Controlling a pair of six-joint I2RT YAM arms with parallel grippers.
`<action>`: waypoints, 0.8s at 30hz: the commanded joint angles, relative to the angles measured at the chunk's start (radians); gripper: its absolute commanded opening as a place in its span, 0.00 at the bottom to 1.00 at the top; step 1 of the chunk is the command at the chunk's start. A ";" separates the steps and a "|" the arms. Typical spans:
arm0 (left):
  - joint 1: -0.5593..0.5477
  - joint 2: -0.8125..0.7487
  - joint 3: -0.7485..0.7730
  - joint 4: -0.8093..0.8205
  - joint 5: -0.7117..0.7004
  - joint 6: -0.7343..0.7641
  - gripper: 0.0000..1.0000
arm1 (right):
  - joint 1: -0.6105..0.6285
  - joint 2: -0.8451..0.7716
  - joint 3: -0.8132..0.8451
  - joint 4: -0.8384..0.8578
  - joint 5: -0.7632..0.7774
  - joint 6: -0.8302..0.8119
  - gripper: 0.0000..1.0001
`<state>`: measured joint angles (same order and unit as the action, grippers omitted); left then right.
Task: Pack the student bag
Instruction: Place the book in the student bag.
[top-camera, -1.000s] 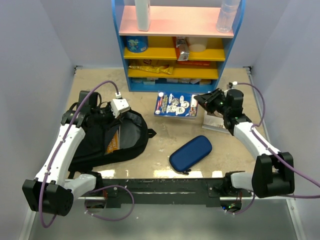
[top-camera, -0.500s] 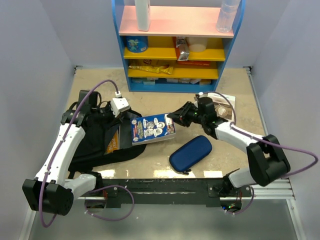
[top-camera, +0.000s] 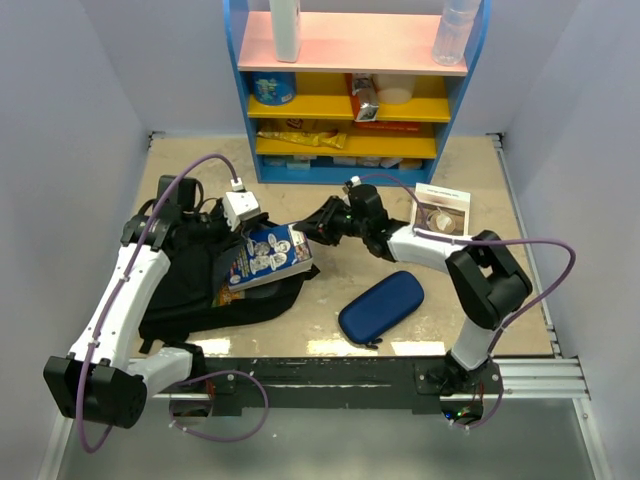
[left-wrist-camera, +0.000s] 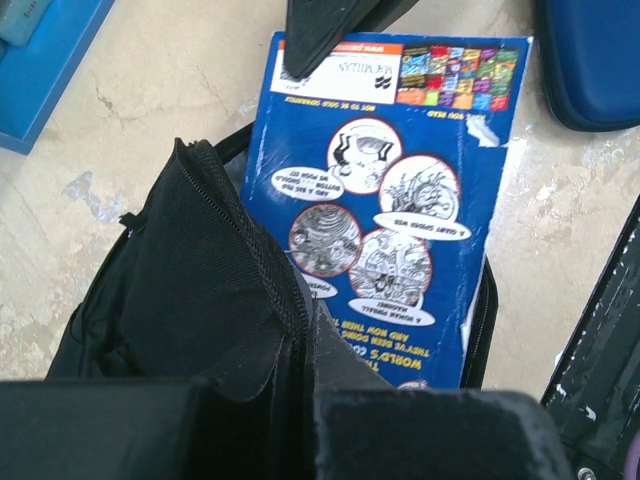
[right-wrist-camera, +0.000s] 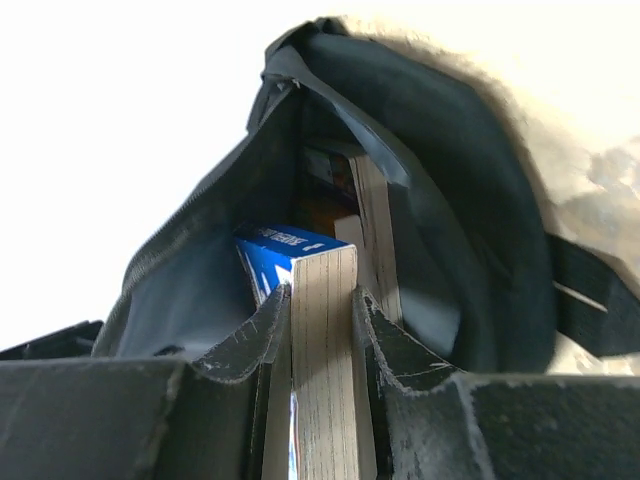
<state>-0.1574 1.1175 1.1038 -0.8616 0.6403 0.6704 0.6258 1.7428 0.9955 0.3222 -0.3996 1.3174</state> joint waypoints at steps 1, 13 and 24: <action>-0.010 -0.013 0.056 0.030 0.073 -0.009 0.00 | 0.043 0.015 0.113 0.086 0.047 0.051 0.00; -0.018 -0.015 0.062 0.036 0.088 -0.022 0.00 | 0.282 0.214 0.302 0.023 0.303 -0.038 0.00; -0.018 -0.027 0.053 0.029 0.067 -0.006 0.00 | 0.312 0.240 0.449 -0.371 0.203 -0.312 0.92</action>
<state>-0.1638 1.1175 1.1091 -0.8642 0.6476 0.6659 0.9672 2.0892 1.4654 0.1081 -0.1593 1.1458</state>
